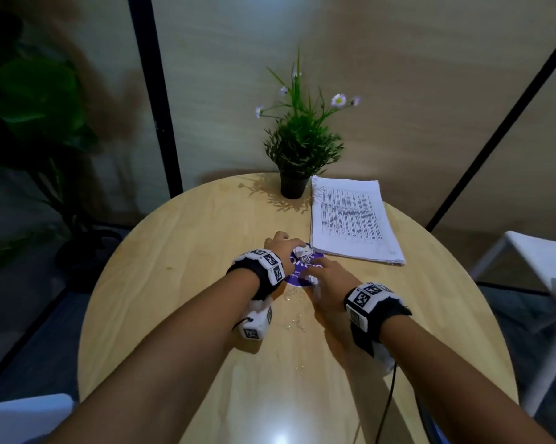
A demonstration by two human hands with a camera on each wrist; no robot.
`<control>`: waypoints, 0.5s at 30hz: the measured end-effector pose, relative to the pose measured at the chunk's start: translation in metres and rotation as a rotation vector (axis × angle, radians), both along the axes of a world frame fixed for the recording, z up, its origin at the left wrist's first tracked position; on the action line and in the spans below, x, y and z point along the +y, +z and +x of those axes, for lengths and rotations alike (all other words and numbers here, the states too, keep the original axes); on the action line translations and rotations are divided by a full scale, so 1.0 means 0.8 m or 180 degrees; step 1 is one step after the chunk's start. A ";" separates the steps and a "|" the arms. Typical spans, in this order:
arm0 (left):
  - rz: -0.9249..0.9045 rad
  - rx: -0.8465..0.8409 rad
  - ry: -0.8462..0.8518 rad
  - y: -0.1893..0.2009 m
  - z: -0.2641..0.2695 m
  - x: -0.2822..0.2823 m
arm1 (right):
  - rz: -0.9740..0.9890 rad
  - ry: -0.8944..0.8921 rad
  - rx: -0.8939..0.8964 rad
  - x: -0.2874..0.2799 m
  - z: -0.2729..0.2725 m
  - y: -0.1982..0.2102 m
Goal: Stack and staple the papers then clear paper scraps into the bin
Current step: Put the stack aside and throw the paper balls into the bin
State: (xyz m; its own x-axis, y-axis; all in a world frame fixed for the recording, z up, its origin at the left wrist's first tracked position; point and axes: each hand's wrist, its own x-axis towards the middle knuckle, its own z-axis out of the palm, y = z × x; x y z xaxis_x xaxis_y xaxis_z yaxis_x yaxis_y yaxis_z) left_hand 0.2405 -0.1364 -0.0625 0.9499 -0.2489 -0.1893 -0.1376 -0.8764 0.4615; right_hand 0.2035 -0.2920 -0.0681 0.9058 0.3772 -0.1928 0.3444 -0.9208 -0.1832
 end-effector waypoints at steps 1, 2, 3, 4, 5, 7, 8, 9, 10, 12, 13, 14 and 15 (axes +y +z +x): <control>0.0013 0.0005 -0.0047 -0.001 0.005 -0.005 | 0.0031 0.0025 0.0000 -0.002 0.000 -0.001; 0.0053 0.0032 -0.0107 -0.001 0.010 -0.010 | 0.0015 0.0041 -0.0032 -0.005 -0.001 -0.002; 0.0112 0.0059 -0.0171 -0.001 0.013 -0.014 | -0.0033 0.0032 -0.0066 -0.009 -0.003 -0.003; 0.0189 0.0082 -0.0239 -0.002 0.014 -0.018 | -0.0056 -0.0005 -0.0113 -0.014 -0.006 -0.005; 0.0268 0.0104 -0.0304 -0.005 0.015 -0.022 | -0.0028 -0.0075 -0.0162 -0.017 -0.010 -0.007; 0.0448 0.0116 -0.0416 -0.011 0.015 -0.030 | 0.0072 -0.0186 -0.0258 -0.021 -0.016 -0.009; 0.0608 0.0110 -0.0483 -0.011 0.014 -0.034 | 0.0084 -0.0210 -0.0272 -0.022 -0.018 -0.009; 0.0790 0.0088 -0.0550 -0.011 0.013 -0.037 | 0.0078 -0.0227 -0.0246 -0.024 -0.019 -0.008; 0.0932 0.0063 -0.0590 -0.009 0.013 -0.040 | 0.0081 -0.0255 -0.0197 -0.025 -0.019 -0.006; 0.1027 0.0008 -0.0626 -0.002 0.010 -0.042 | 0.0134 -0.0381 -0.0046 -0.028 -0.020 0.000; 0.1016 -0.0013 -0.0673 0.002 0.008 -0.042 | 0.0198 -0.0475 0.0016 -0.029 -0.021 0.003; 0.1023 0.0000 -0.0705 0.007 0.003 -0.040 | 0.0273 -0.0582 0.0056 -0.032 -0.023 0.005; 0.1024 0.0015 -0.0712 0.012 -0.001 -0.037 | 0.0346 -0.0688 0.0106 -0.035 -0.028 0.007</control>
